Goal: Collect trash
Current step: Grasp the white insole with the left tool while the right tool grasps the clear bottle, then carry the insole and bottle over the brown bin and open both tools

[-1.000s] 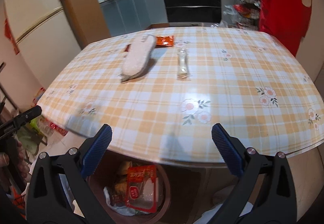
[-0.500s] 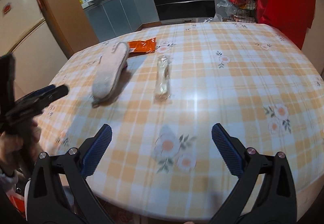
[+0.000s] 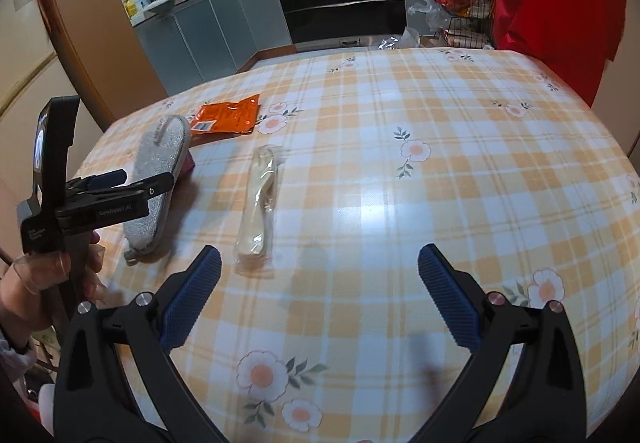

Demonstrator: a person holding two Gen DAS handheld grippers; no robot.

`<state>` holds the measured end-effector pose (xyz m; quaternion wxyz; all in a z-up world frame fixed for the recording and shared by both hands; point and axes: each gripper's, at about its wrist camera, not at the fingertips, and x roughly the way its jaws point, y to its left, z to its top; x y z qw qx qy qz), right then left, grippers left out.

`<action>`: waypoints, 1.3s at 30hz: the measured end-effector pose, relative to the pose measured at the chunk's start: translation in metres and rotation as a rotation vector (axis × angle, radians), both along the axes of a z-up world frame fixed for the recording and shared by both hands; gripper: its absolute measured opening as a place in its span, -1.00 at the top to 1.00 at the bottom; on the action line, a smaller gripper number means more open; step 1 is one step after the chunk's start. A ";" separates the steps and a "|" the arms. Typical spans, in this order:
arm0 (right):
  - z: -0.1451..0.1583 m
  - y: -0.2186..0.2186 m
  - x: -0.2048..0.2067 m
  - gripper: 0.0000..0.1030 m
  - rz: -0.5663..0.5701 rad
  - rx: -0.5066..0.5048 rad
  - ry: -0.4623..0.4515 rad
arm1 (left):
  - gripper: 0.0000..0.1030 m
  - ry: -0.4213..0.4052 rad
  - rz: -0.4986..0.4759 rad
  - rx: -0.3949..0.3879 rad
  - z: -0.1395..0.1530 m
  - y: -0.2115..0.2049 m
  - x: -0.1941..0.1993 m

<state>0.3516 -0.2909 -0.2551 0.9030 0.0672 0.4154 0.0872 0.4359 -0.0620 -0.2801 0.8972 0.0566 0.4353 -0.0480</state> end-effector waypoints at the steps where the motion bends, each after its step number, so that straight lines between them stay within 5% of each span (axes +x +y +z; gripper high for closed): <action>1: -0.001 0.003 0.002 -0.89 0.001 -0.020 0.000 | -0.89 0.005 0.001 -0.006 -0.001 0.001 0.000; 9: -0.011 0.018 0.016 -0.89 0.053 -0.040 0.039 | -0.88 0.011 0.008 -0.024 -0.005 0.004 -0.002; 15: -0.013 0.024 0.030 -0.86 0.096 -0.030 0.031 | -0.63 -0.013 -0.007 -0.079 0.004 0.014 -0.015; 26: -0.027 0.058 0.079 -0.44 0.153 0.003 0.108 | -0.61 -0.142 -0.005 -0.180 0.055 0.048 -0.074; 34: -0.034 0.078 0.084 0.17 0.143 -0.054 0.162 | -0.61 -0.196 0.038 -0.250 0.081 0.073 -0.122; 36: -0.034 0.080 0.080 0.61 0.143 -0.081 0.168 | -0.61 -0.197 0.051 -0.263 0.082 0.080 -0.135; 39: -0.029 0.076 0.071 0.65 0.129 -0.071 0.164 | -0.61 -0.190 0.060 -0.280 0.084 0.087 -0.149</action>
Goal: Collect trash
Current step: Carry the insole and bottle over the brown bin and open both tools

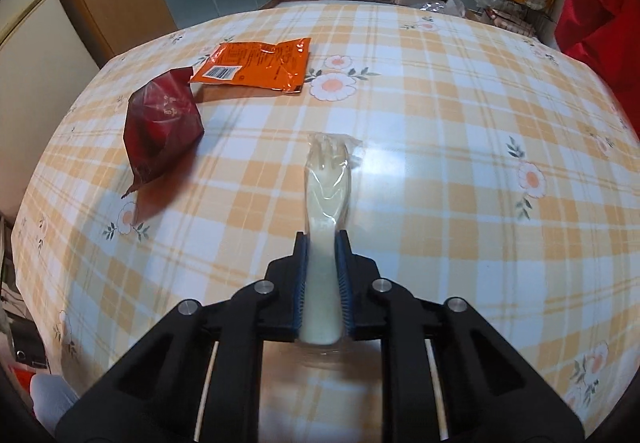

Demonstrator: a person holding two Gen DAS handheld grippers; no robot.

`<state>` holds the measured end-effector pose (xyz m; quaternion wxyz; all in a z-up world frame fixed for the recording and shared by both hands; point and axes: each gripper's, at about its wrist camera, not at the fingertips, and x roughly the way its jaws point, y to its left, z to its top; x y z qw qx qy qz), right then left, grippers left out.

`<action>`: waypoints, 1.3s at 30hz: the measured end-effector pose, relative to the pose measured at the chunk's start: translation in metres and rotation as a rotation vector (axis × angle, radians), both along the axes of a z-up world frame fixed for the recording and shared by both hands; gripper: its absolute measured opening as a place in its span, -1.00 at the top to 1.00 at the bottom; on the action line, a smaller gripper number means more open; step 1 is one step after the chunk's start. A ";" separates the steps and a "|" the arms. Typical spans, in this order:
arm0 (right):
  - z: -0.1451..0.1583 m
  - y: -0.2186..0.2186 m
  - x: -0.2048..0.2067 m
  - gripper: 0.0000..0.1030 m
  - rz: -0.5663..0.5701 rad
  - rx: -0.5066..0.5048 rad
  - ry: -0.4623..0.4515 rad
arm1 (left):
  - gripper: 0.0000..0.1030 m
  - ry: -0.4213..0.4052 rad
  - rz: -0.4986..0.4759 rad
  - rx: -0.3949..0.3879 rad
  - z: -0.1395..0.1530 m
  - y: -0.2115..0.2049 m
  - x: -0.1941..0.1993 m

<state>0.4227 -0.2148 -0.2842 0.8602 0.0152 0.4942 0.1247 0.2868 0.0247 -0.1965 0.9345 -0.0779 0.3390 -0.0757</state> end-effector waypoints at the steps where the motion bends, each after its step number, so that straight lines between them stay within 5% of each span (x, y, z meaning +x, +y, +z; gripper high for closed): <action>1: 0.004 -0.002 -0.005 0.65 -0.001 0.014 -0.007 | -0.61 0.004 -0.003 -0.006 0.000 0.002 -0.004; 23: 0.102 -0.013 -0.154 0.70 0.039 0.231 -0.184 | -0.62 0.020 -0.068 -0.054 0.026 0.004 -0.124; 31: 0.138 -0.006 -0.216 0.70 0.081 0.281 -0.269 | -0.62 0.088 -0.150 -0.063 0.008 -0.009 -0.172; 39: 0.141 0.000 -0.267 0.70 0.110 0.295 -0.302 | -0.68 0.199 -0.208 -0.032 -0.029 -0.025 -0.197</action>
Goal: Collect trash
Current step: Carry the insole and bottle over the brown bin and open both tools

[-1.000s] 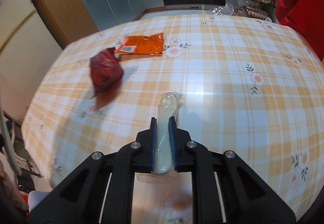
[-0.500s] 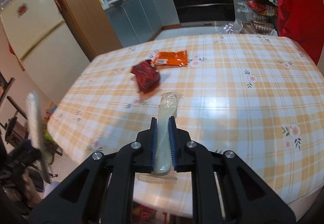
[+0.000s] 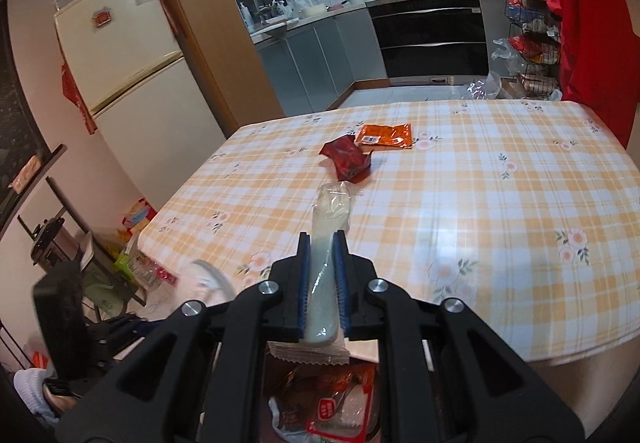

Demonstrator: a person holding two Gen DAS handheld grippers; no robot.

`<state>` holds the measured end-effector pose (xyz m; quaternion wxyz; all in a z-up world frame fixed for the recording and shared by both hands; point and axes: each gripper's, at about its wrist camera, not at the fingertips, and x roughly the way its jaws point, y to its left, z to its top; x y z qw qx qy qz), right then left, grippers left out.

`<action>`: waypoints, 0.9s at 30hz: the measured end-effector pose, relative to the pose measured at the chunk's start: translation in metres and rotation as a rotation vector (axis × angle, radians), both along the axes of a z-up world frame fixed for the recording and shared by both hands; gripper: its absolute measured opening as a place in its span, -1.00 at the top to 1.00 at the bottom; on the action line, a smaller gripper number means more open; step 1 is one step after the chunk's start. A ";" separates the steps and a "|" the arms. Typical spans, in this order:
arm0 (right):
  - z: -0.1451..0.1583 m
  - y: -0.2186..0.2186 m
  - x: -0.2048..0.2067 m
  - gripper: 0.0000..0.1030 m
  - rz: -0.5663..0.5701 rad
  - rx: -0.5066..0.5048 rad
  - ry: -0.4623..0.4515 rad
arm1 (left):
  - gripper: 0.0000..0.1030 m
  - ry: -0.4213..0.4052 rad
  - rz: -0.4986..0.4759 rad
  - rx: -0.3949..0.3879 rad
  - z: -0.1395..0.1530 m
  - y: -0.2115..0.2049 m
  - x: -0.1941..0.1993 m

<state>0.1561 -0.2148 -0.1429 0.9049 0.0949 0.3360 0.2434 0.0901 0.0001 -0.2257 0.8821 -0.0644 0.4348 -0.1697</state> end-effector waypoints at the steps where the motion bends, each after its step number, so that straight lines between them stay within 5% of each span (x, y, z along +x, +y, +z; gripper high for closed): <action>1: -0.001 -0.002 -0.004 0.70 -0.002 0.005 0.003 | -0.69 0.005 -0.005 0.007 -0.002 -0.001 -0.001; 10: -0.001 -0.006 -0.031 0.70 0.003 0.029 0.003 | -0.76 -0.044 0.033 0.017 0.011 0.004 -0.014; 18: -0.012 0.008 -0.052 0.70 0.056 0.007 0.036 | -0.87 -0.120 0.141 0.024 0.042 0.033 -0.026; 27: -0.036 0.026 -0.071 0.70 0.115 -0.017 0.107 | -0.88 -0.125 0.254 0.018 0.045 0.067 -0.038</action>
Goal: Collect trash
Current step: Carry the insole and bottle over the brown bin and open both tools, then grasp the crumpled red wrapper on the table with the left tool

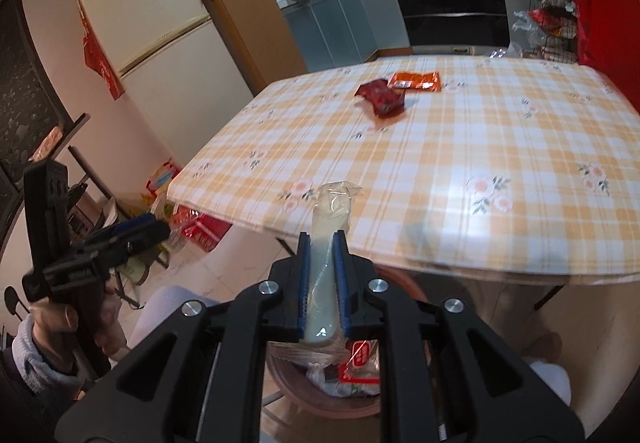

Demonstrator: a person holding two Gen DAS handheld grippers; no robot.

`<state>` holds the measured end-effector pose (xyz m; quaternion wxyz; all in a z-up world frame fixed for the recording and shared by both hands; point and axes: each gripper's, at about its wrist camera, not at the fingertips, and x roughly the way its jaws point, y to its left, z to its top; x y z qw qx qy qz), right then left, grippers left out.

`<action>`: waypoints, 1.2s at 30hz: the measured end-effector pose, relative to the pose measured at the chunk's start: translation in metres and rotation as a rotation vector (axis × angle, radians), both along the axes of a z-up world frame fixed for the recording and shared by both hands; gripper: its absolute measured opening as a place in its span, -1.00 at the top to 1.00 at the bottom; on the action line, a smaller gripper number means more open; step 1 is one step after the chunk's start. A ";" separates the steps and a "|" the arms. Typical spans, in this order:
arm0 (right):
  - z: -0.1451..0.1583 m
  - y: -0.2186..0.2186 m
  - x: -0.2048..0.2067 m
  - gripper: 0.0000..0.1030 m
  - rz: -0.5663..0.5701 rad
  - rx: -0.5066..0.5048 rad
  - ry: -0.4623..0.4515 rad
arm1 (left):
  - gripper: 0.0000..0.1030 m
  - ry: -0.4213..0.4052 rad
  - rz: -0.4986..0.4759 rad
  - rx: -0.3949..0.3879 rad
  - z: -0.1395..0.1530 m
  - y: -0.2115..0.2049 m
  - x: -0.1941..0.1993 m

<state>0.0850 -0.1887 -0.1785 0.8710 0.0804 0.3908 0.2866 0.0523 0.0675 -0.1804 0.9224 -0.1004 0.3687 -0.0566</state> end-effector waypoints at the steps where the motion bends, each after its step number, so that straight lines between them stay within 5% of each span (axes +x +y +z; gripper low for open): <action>1: -0.002 0.002 -0.001 0.70 0.006 -0.005 0.006 | -0.88 0.000 0.007 -0.005 -0.001 0.003 -0.001; 19: -0.023 0.043 -0.007 0.62 0.127 -0.046 0.081 | -0.88 0.015 0.041 -0.032 -0.008 0.015 -0.006; 24: -0.020 0.037 -0.005 -0.02 0.089 -0.043 0.065 | -0.88 0.015 0.039 -0.026 -0.009 0.015 -0.005; 28: -0.022 0.031 -0.001 -0.32 0.051 -0.040 0.080 | -0.88 0.021 0.040 -0.032 -0.010 0.015 -0.005; 30: -0.023 0.029 -0.001 -0.67 0.030 -0.050 0.071 | -0.88 0.024 0.038 -0.032 -0.012 0.015 -0.005; 36: -0.031 0.025 0.007 -0.89 -0.035 -0.118 0.074 | -0.88 0.034 0.036 -0.016 -0.018 0.013 -0.003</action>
